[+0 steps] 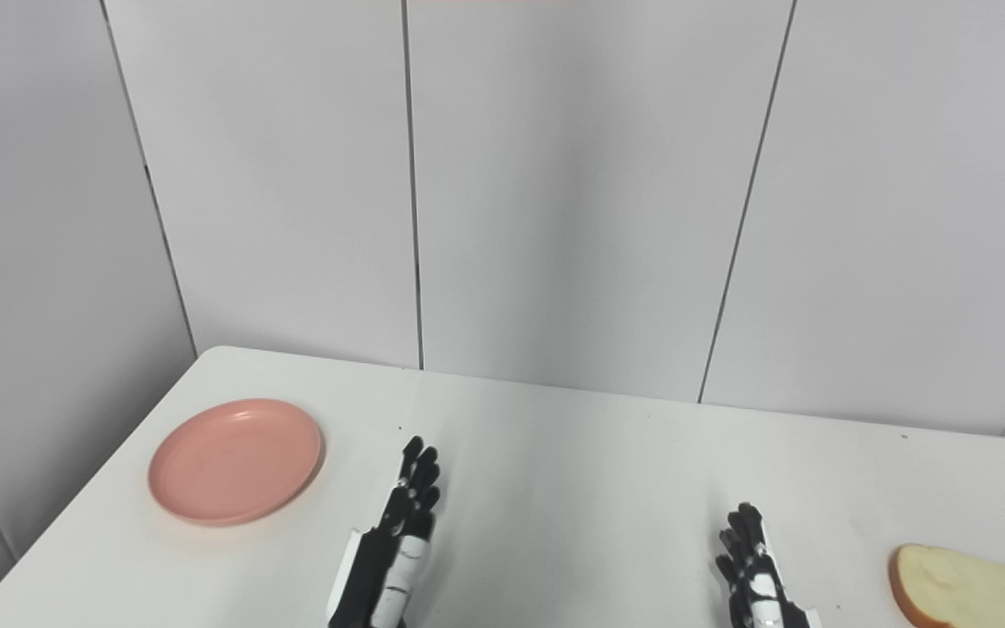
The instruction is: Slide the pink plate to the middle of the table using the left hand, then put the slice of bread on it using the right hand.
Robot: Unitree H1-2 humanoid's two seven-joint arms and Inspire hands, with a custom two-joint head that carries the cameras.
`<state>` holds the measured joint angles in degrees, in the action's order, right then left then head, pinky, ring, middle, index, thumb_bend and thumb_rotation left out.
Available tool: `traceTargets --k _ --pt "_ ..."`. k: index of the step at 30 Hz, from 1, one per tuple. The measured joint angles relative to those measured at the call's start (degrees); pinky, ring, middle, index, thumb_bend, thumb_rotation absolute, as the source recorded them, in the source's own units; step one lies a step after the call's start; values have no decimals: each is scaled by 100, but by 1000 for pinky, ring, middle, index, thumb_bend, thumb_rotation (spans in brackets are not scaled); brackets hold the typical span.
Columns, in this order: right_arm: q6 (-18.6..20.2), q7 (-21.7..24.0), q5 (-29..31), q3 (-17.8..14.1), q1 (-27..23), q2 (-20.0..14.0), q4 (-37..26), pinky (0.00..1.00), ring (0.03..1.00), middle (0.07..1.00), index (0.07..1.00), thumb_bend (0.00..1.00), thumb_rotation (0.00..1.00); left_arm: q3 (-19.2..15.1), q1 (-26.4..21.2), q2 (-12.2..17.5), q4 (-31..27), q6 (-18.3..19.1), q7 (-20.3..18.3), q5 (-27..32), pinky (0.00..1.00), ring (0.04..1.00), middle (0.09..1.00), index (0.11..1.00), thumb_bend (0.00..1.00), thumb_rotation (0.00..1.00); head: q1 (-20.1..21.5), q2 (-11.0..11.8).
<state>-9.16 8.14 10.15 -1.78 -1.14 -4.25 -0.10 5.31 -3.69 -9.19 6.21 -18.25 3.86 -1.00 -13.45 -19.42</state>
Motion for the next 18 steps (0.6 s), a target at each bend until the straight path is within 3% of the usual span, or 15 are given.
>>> traceTargets --k 4,9,15,18 --pt "-13 -23 -60 7 -21 33 -4 1000 1000 1000 1000 805 1000 -246 97 85 -328 311 -51 402 998 964 969 971 852 853 97 -18" --pt "-19 -37 -207 19 -16 33 -5 1000 1000 1000 1000 818 1000 -745 -69 526 -525 776 -33 553 946 898 905 886 918 867 176 -9" --pt "-20 -35 -299 18 -10 36 -5 1000 1000 1000 1000 820 1000 -1174 -1039 1175 -531 1009 -52 820 946 873 879 881 914 836 282 9" --pt "-27 -36 -354 22 -21 76 -8 1000 1000 1000 1000 820 1000 -1336 -1533 1393 -516 1047 -63 951 858 817 831 858 878 851 291 -9"
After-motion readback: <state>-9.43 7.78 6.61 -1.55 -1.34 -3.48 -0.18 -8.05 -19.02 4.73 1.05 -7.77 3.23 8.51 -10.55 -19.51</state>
